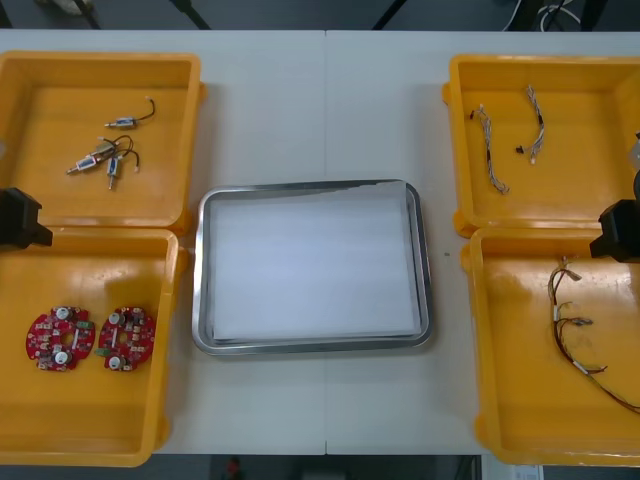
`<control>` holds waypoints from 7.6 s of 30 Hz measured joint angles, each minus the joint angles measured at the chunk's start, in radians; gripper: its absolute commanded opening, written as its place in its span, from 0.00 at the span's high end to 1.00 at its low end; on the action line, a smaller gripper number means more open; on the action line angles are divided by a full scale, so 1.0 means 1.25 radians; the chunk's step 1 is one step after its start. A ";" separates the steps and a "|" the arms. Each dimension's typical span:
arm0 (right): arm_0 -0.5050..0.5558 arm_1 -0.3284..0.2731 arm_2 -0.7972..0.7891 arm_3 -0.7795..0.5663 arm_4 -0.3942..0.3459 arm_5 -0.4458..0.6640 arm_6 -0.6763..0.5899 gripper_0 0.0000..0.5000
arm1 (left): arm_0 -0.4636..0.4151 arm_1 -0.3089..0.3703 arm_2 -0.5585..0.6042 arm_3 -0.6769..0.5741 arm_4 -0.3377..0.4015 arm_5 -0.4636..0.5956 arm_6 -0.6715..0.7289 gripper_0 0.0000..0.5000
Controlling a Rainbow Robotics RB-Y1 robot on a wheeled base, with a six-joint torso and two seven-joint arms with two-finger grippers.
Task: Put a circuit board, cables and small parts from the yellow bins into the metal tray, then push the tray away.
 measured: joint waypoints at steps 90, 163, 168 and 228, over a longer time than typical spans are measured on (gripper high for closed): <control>0.000 0.000 0.000 0.000 0.000 0.000 0.000 0.00 | 0.000 0.000 0.000 0.000 0.000 0.000 0.000 0.00; 0.353 0.018 0.108 0.001 0.139 -0.360 0.583 0.00 | 0.132 -0.027 -0.061 -0.034 -0.153 -0.115 0.341 0.00; 0.356 0.051 0.108 0.001 0.156 -0.353 0.583 0.00 | 0.132 -0.029 -0.061 -0.034 -0.154 -0.119 0.192 0.00; 0.396 0.095 0.049 -0.101 0.179 -0.221 0.583 1.00 | 0.132 -0.045 -0.255 0.007 -0.351 -0.277 0.140 0.00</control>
